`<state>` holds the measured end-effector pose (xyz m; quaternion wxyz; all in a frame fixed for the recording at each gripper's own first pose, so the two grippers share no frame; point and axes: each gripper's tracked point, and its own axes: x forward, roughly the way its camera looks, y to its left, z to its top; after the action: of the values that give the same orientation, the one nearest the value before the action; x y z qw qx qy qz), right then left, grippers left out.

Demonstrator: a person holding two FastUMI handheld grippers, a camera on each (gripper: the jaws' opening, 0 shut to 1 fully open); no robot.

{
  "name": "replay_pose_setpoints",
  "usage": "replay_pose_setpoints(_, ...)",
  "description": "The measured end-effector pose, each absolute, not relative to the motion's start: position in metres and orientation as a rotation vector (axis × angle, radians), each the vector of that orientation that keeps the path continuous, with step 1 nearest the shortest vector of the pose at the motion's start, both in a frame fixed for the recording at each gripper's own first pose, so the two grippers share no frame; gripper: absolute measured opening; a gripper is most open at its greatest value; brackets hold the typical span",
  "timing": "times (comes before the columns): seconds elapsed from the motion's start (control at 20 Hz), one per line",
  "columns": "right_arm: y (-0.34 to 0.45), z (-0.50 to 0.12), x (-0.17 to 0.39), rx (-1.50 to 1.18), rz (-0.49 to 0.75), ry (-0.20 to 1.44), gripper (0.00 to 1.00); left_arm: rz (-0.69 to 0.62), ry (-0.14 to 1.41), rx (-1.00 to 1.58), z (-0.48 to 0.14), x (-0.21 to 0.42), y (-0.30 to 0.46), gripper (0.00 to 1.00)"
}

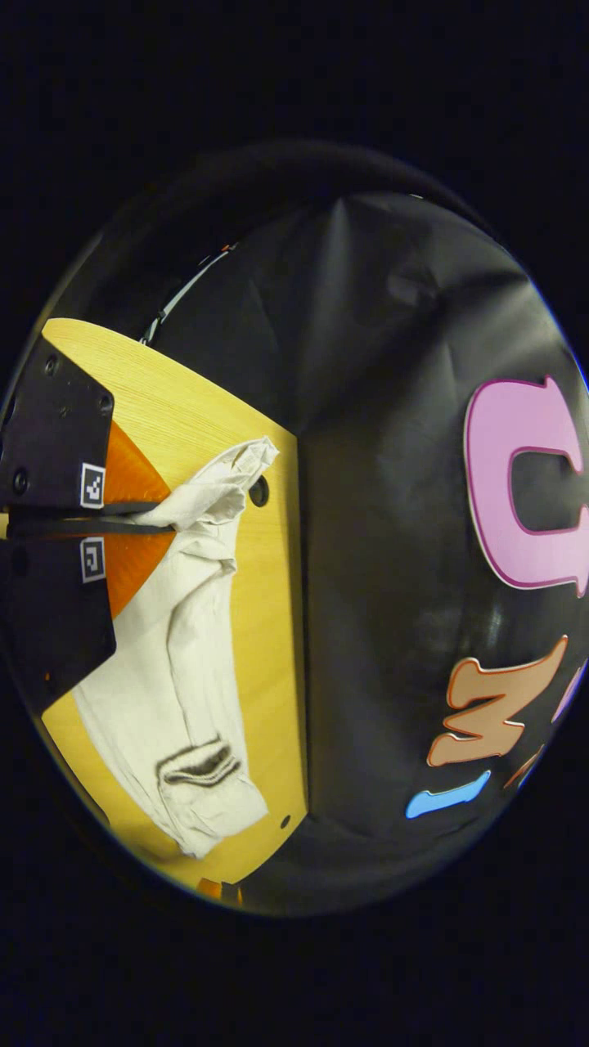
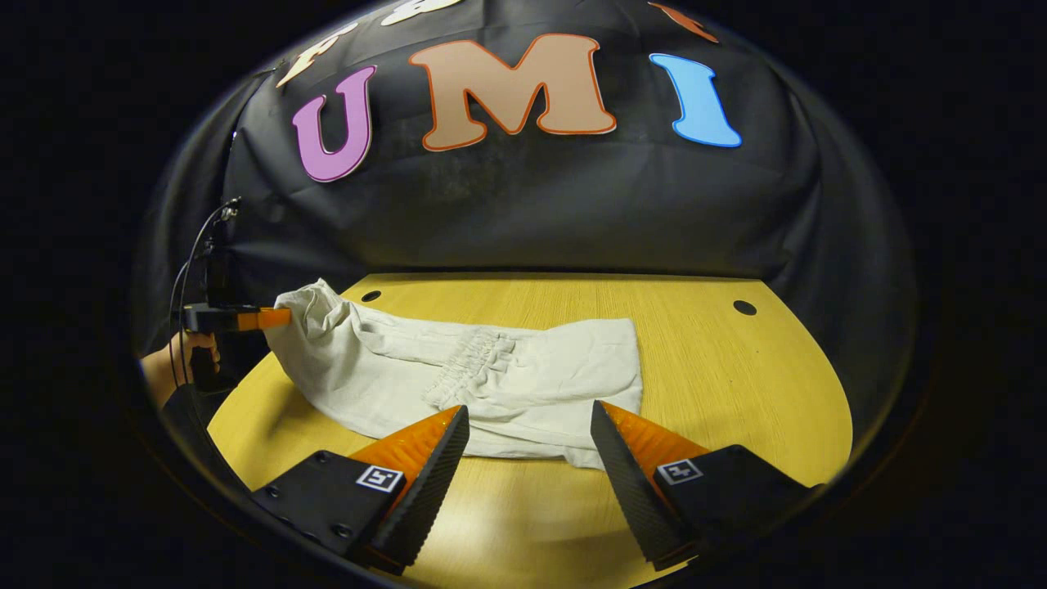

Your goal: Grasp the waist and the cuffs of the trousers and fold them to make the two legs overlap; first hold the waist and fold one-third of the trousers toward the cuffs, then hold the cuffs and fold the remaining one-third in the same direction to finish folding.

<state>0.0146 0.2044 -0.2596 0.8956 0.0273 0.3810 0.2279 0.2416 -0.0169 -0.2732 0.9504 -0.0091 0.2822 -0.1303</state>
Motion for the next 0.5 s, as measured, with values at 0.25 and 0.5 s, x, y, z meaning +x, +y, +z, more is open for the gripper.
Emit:
replay_pose_setpoints(0.25,0.178,-0.254,0.018,0.095,0.472,0.780,0.97,-0.298,0.494,-0.062,-0.221,0.243,-0.064,0.00)
replay_pose_setpoints(0.5,0.150,-0.256,0.018,0.120,0.467,0.777,0.97,-0.348,0.434,-0.051,-0.181,0.244,-0.111,0.00)
